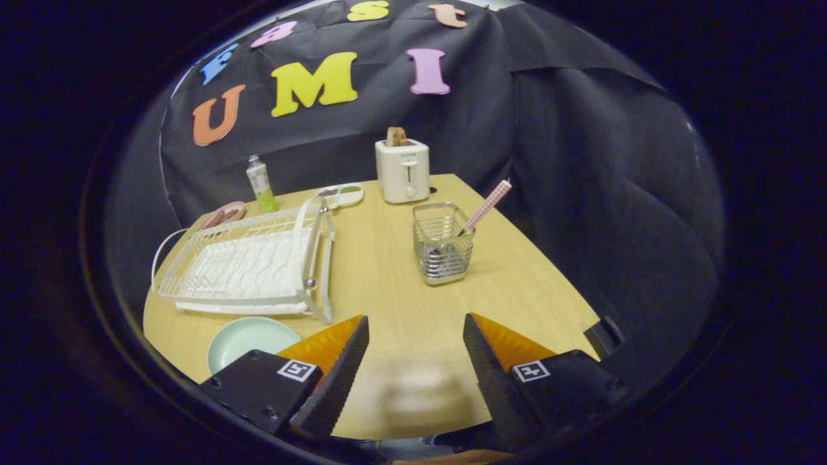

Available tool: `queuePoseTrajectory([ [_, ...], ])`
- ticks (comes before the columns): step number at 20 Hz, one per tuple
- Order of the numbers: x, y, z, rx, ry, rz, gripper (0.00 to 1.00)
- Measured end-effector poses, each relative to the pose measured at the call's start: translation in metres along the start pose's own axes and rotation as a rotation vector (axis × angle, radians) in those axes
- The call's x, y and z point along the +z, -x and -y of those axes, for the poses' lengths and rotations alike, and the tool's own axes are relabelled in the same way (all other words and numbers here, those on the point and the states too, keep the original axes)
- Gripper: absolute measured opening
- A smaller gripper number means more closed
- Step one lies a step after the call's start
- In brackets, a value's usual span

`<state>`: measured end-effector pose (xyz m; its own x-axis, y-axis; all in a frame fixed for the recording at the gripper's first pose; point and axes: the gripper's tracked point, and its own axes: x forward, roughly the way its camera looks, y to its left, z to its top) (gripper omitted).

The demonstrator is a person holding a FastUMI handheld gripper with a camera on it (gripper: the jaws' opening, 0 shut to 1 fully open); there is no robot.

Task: Take the plate from the dish rack, then take the spoon from the basket and place it into the plate.

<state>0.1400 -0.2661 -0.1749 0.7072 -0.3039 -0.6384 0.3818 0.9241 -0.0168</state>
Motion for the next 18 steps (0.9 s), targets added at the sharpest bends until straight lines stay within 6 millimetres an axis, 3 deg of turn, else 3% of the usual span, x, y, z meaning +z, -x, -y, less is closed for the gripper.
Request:
queuePoseTrajectory([
  [4,0.022,-0.016,0.026,-0.035,0.048,0.053,0.95],
  [8,0.054,-0.03,0.031,0.021,0.085,0.18,0.95],
  [10,0.072,-0.035,0.044,0.001,0.072,0.275,0.95],
  [15,0.103,-0.041,0.04,0.124,0.067,0.431,0.96],
  [18,0.117,-0.05,0.06,0.1,0.078,0.475,0.96],
])
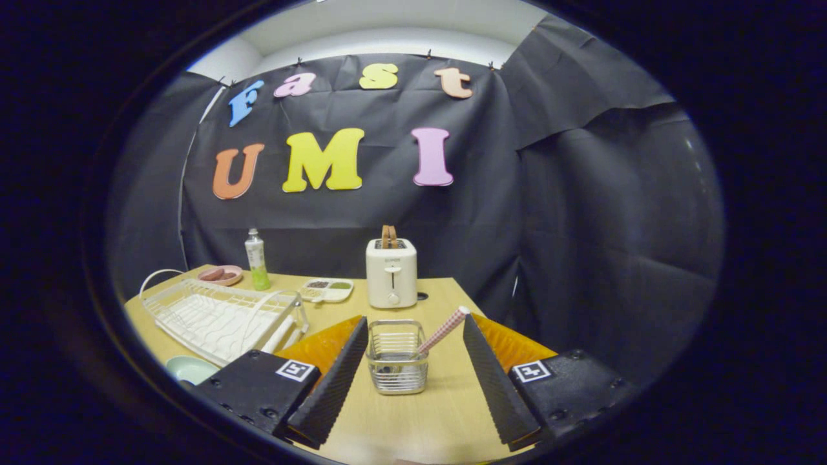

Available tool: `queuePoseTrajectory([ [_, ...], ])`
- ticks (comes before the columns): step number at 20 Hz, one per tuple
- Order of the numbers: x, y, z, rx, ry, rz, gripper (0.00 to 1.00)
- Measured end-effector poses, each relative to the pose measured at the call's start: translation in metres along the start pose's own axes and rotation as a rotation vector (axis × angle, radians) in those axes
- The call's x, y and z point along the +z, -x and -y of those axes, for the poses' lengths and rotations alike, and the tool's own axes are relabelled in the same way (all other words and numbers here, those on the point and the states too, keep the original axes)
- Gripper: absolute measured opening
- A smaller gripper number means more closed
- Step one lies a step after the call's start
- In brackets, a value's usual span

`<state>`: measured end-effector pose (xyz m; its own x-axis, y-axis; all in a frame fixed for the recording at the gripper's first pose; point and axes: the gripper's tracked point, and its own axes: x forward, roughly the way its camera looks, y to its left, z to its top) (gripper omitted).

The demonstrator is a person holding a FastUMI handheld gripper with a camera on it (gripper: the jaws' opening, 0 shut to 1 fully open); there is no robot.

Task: Take the plate from the dish rack, then take the spoon from the basket and place it into the plate.

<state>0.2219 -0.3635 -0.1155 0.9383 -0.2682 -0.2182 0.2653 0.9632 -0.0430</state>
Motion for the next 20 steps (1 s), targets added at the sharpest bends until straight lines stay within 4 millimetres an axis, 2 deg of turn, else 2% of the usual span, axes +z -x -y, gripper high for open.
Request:
queuePoseTrajectory([
  [3,-0.014,-0.019,0.011,-0.046,0.04,-0.067,0.97],
  [6,-0.023,-0.04,0.007,-0.001,-0.004,-0.127,0.97],
  [9,-0.041,-0.06,0.005,0.037,-0.054,-0.2,0.97],
  [10,-0.044,-0.067,0.002,0.044,-0.047,-0.21,0.97],
  [11,-0.045,-0.076,-0.002,0.056,-0.034,-0.226,0.92],
  [14,-0.038,-0.083,-0.013,0.073,0.011,-0.212,0.89],
  [17,-0.03,-0.085,-0.018,0.061,0.021,-0.176,0.68],
  [18,-0.029,-0.085,-0.021,0.068,0.009,-0.166,0.65],
  [20,-0.034,-0.086,-0.031,0.099,-0.002,-0.17,0.51],
])
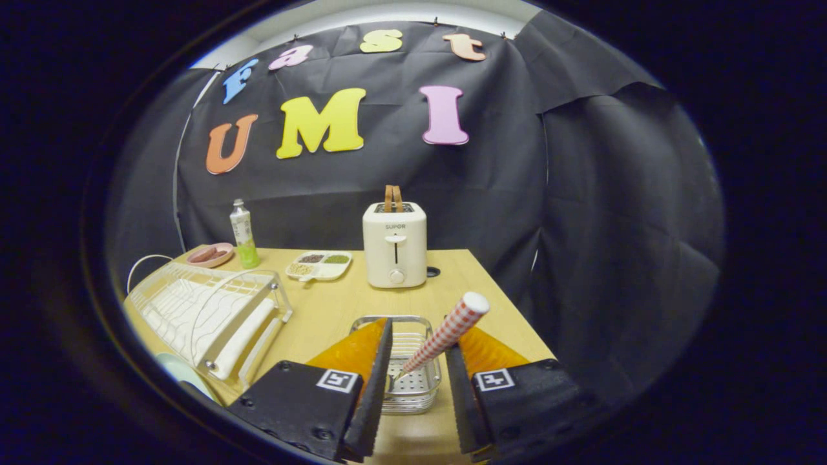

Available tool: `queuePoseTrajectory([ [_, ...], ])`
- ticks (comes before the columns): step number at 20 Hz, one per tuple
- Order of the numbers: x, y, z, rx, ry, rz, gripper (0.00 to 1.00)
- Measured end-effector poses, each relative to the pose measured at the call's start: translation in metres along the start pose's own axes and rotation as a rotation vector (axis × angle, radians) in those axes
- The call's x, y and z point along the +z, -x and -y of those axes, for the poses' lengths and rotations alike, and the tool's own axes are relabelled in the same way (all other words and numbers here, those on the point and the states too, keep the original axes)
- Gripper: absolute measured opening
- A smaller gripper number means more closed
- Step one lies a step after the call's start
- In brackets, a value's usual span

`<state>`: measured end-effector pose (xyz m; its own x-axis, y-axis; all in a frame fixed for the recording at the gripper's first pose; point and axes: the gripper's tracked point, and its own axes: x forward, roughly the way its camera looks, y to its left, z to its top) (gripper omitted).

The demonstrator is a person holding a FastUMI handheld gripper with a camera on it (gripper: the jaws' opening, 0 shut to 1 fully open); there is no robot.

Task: Take the plate from the dish rack, then take the spoon from the basket and place it into the plate.

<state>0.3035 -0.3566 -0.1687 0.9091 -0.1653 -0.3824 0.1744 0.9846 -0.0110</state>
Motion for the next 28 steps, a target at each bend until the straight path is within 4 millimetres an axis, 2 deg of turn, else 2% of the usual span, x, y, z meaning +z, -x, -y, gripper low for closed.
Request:
queuePoseTrajectory([
  [2,-0.004,-0.002,-0.003,0.025,-0.021,-0.012,0.37],
  [3,-0.002,-0.002,-0.007,0.046,-0.031,-0.002,0.25],
  [5,0.002,0.003,-0.013,0.061,-0.025,0.014,0.18],
  [7,0.011,0.01,-0.014,0.043,-0.008,0.048,0.11],
  [12,0.04,0.035,-0.022,0.036,0.02,0.112,0.09],
  [17,0.069,0.089,-0.031,-0.009,0.07,0.184,0.09],
  [21,0.085,0.146,-0.05,-0.04,0.092,0.244,0.09],
  [24,0.084,0.184,-0.074,-0.032,0.084,0.272,0.09],
  [28,0.067,0.226,-0.109,-0.015,0.074,0.281,0.09],
])
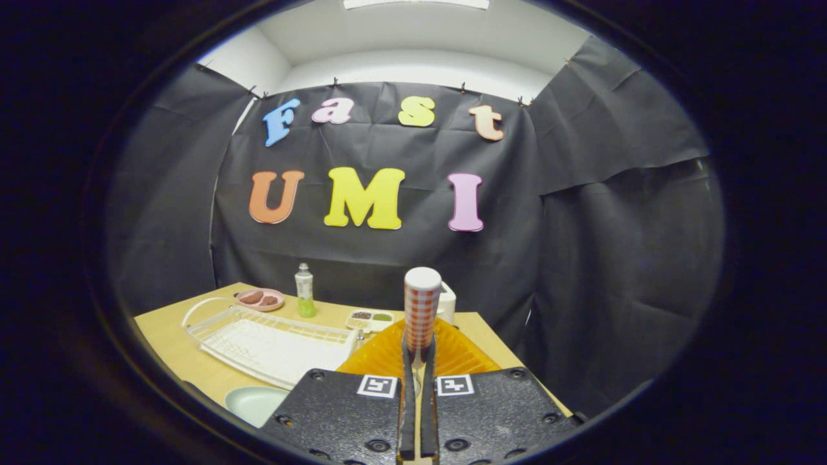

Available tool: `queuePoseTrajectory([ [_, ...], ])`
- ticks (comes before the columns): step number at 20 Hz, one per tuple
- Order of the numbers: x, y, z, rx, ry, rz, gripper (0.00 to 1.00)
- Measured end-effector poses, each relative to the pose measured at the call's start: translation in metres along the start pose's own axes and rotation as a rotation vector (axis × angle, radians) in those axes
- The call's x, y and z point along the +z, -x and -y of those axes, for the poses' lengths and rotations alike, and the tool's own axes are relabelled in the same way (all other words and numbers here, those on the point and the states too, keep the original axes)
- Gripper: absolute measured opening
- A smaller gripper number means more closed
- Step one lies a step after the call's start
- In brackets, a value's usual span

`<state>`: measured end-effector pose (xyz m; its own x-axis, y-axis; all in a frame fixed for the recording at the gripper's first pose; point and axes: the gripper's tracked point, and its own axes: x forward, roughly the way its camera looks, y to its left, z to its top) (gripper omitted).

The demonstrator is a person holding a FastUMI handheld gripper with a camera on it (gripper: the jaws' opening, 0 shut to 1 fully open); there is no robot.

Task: Take the plate from the dish rack, then take the spoon from the basket and place it into the plate.

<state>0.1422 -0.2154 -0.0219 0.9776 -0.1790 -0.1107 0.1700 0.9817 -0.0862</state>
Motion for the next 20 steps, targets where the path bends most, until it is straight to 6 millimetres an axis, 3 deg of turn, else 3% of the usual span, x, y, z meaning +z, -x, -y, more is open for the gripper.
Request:
queuePoseTrajectory([
  [6,-0.039,0.046,-0.07,0.045,0.025,-0.019,0.09],
  [13,-0.076,0.07,-0.157,0.153,-0.054,-0.077,0.09],
  [16,-0.089,0.077,-0.182,0.181,-0.066,-0.117,0.09],
  [20,-0.094,0.077,-0.201,0.182,-0.034,-0.115,0.1],
])
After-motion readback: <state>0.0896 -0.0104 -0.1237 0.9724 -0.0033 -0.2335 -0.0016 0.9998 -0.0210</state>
